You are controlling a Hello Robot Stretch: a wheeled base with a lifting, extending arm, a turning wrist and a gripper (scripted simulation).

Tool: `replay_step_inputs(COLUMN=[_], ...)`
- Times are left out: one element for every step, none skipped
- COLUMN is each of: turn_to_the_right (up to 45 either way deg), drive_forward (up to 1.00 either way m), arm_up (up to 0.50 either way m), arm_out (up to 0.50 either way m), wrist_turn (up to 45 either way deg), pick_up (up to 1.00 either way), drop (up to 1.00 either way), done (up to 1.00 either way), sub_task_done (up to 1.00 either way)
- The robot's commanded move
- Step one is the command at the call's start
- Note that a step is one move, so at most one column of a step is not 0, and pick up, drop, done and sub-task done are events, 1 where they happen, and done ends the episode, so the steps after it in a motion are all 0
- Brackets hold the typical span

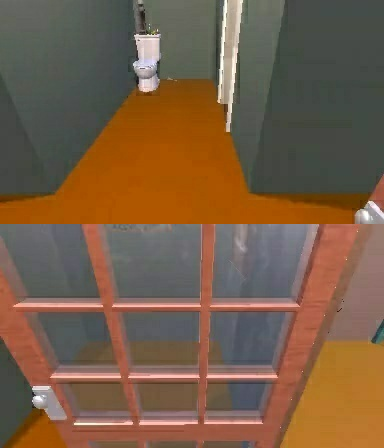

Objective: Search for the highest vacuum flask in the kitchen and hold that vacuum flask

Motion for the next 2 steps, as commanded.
replay_step_inputs(turn_to_the_right=[0.0, 0.0], drive_forward=[1.0, 1.0], arm_up=[0.0, 0.0], arm_out=[0.0, 0.0], wrist_turn=[0.0, 0.0], pick_up=[0.0, 0.0], drop=[0.0, 0.0], done=[0.0, 0.0], sub_task_done=[0.0, 0.0])
